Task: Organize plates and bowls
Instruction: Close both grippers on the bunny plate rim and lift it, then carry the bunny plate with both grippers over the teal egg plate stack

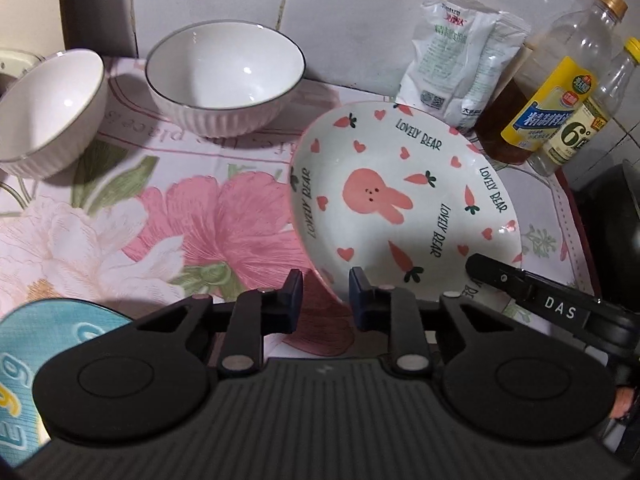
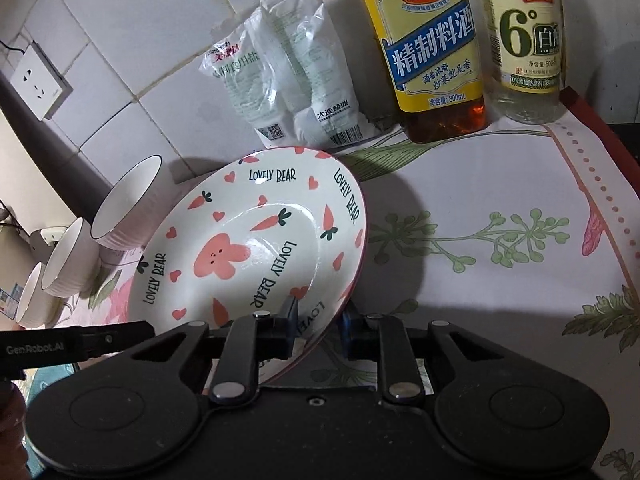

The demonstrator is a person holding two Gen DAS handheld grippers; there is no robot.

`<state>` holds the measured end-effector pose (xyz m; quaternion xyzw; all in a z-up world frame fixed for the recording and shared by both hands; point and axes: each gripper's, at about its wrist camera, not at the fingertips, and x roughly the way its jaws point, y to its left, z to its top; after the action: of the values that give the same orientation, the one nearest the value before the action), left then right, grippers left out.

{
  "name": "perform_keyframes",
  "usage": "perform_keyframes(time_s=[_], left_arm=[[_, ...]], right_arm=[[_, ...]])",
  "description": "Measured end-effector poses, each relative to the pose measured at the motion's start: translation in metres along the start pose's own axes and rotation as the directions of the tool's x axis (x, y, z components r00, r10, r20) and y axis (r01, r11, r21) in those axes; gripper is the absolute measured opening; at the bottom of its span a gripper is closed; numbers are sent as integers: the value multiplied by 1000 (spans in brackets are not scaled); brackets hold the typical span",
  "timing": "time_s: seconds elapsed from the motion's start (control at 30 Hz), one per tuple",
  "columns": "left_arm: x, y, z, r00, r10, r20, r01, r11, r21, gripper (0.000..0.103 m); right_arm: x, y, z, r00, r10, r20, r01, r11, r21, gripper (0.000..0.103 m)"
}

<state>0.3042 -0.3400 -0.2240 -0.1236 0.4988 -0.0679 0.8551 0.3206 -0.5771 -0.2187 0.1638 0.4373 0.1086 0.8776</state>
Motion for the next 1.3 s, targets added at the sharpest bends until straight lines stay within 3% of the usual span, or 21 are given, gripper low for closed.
perform_keyframes(time_s=[0.1, 0.3, 0.47, 0.83, 1.3], left_arm=[[7, -3, -2, 1000, -14, -14, 13, 999, -31, 23], [2, -14, 1, 999, 32, -16, -32, 999, -1, 22], [-21, -13, 0, 997, 59, 56, -59, 998, -1, 15], [-72, -15, -29, 996, 77, 55, -78, 997, 16, 15], [-163, -7, -52, 994, 101, 39, -103, 994, 46, 15]], right_arm=[[0, 1, 1, 1000, -7, -6, 7, 1000, 12, 25], [-3, -10, 17, 993, 30, -114, -6, 978, 211, 16], [-20, 4, 15, 990, 26, -141, -1, 984, 177, 18], [-19, -2, 6, 993, 15, -121, 1, 991, 131, 20], [-58, 21, -15, 993, 56, -107, -39, 987, 154, 22]])
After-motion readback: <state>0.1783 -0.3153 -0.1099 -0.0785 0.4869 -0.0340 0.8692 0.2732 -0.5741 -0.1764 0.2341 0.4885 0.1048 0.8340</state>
